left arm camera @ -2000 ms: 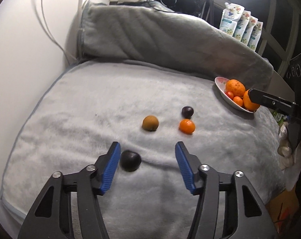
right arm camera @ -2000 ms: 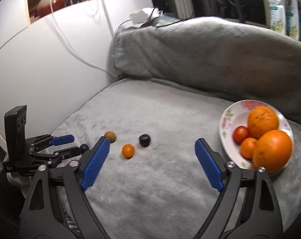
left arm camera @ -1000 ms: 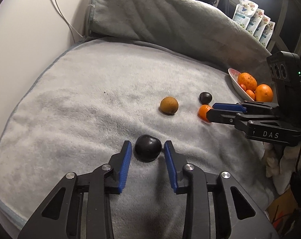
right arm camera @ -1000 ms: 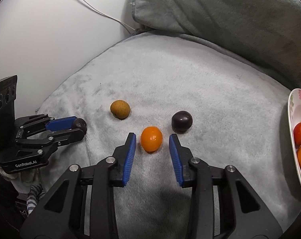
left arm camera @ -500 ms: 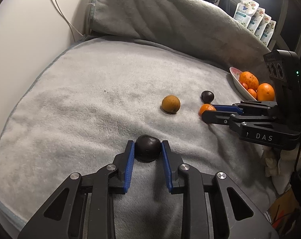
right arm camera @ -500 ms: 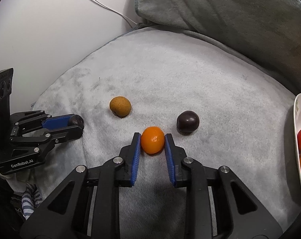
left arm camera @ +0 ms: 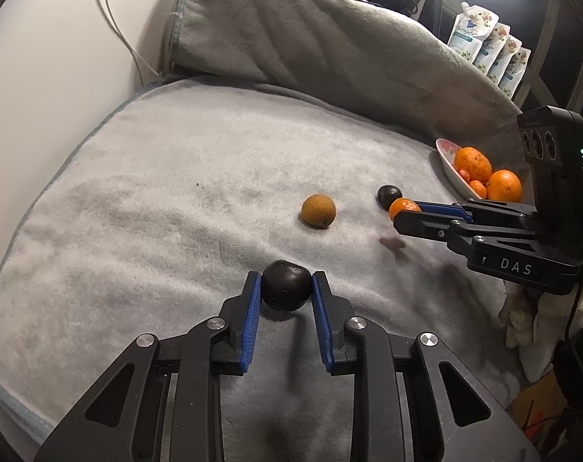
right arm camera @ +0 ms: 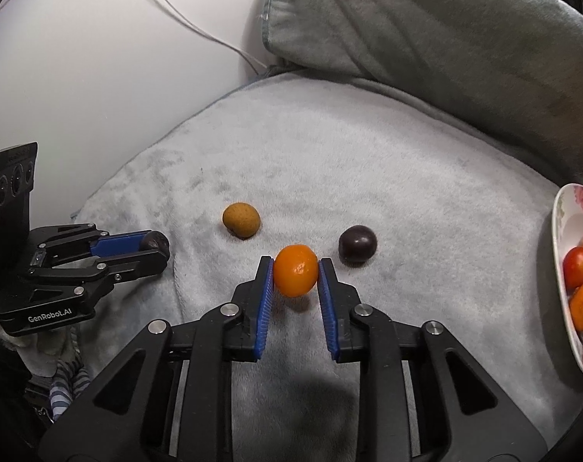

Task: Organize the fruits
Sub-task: 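Carry the plum in the left tool and tangerine in the right tool to the plate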

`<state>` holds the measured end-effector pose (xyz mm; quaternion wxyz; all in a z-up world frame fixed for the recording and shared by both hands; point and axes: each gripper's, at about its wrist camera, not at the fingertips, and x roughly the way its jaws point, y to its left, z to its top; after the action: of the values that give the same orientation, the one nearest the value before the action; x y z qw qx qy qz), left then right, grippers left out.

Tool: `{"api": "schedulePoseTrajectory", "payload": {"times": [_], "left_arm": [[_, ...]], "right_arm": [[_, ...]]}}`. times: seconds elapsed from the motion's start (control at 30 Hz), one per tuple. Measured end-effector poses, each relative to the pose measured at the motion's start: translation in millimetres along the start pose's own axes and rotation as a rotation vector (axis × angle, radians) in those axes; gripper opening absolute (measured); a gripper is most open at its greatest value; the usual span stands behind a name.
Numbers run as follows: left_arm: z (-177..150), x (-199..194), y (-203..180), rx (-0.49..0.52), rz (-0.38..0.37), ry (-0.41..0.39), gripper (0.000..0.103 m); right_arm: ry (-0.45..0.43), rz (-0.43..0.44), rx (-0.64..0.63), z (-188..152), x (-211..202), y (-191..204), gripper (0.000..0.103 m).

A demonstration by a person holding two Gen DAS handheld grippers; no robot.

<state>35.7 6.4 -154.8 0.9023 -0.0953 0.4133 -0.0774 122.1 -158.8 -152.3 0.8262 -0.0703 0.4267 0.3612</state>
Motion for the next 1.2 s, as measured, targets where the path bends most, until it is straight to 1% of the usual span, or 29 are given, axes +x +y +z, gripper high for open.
{"api": "schedulePoseTrajectory", "payload": {"times": [0.27,0.5,1.2], "left_arm": [[8,-2,-10,0.004,-0.032,-0.014,0.024],[22,-1,-29,0.043,-0.056,-0.033,0.024],[76,22,-114,0.164,-0.191,-0.086,0.024]], "right_arm": [[-0.053,-0.016,0.032,-2,-27,-13,0.024],[-0.106,-0.051,0.071,-6,-55,-31,0.024],[-0.238,-0.183,0.185,-19,-128,-99,0.024]]}}
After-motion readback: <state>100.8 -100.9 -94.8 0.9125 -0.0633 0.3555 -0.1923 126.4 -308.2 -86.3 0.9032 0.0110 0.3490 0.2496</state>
